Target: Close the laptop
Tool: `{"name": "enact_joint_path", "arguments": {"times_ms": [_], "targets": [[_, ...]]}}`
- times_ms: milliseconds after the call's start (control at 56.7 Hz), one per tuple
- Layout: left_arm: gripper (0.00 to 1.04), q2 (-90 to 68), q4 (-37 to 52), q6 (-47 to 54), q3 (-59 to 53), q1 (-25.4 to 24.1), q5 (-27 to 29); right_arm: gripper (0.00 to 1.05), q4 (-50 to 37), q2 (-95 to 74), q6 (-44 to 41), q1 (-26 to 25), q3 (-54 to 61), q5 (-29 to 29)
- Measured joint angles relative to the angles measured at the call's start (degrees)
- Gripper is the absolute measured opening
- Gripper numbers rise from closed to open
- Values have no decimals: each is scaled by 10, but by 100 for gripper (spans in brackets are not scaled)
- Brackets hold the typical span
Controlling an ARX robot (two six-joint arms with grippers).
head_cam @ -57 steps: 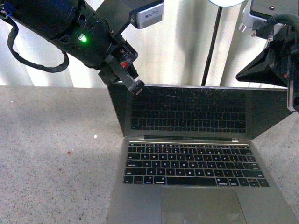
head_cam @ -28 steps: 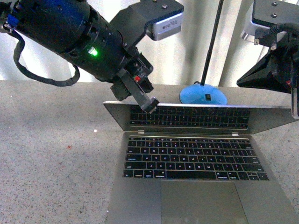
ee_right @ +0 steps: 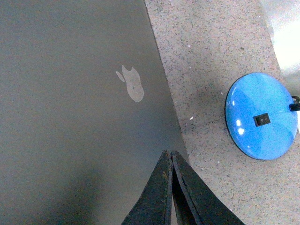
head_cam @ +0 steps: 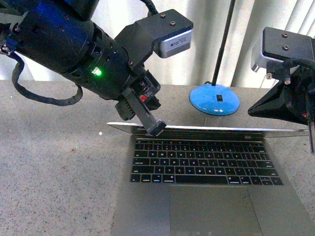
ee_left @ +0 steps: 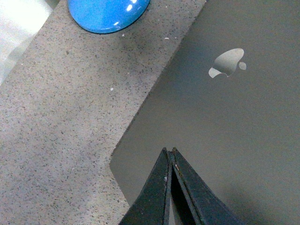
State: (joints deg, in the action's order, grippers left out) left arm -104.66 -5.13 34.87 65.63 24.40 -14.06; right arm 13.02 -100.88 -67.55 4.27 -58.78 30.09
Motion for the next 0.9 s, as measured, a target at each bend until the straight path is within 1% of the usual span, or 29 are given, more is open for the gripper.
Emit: {"name": "enact_joint_path", "arguments": {"times_ms": [600, 900], "targets": [[4, -7, 29, -5, -41, 2, -10, 3, 7, -6, -16, 5, 27, -3], [4, -16, 52, -11, -71, 7, -15, 3, -3, -21, -21, 10, 45, -7]]}}
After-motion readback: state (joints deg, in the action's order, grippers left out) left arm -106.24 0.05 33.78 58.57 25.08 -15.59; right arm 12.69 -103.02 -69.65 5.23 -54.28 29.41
